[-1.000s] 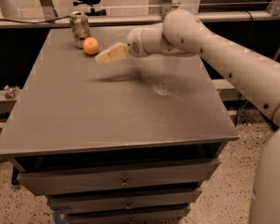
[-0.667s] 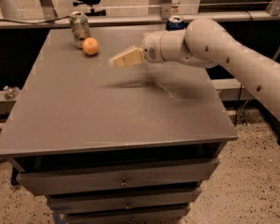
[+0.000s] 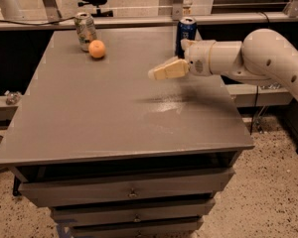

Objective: Move orange near 7up can

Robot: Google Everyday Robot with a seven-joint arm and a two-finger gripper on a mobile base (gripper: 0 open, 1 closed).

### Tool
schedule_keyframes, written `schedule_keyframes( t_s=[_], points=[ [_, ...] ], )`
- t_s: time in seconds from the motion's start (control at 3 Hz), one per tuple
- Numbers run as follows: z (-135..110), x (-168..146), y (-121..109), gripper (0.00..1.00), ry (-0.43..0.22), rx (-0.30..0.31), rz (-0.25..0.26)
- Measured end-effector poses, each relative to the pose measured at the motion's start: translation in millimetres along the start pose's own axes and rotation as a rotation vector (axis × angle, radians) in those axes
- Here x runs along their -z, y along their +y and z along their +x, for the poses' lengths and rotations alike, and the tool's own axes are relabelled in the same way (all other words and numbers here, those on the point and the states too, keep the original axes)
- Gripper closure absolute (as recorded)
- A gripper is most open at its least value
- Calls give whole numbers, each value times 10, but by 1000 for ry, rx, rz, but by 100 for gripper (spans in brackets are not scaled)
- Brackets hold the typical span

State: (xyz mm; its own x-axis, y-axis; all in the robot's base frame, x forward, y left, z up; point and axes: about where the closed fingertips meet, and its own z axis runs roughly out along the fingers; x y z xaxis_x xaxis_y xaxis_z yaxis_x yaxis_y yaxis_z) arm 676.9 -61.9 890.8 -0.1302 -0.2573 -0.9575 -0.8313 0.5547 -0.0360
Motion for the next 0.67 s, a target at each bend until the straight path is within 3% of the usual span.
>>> schedule_keyframes(
  t_s=[0.33,0.67],
  points=[
    [-1,-3,4,0,-1,0,-1],
    [-84,238,74,0,0,15,-5]
  ],
)
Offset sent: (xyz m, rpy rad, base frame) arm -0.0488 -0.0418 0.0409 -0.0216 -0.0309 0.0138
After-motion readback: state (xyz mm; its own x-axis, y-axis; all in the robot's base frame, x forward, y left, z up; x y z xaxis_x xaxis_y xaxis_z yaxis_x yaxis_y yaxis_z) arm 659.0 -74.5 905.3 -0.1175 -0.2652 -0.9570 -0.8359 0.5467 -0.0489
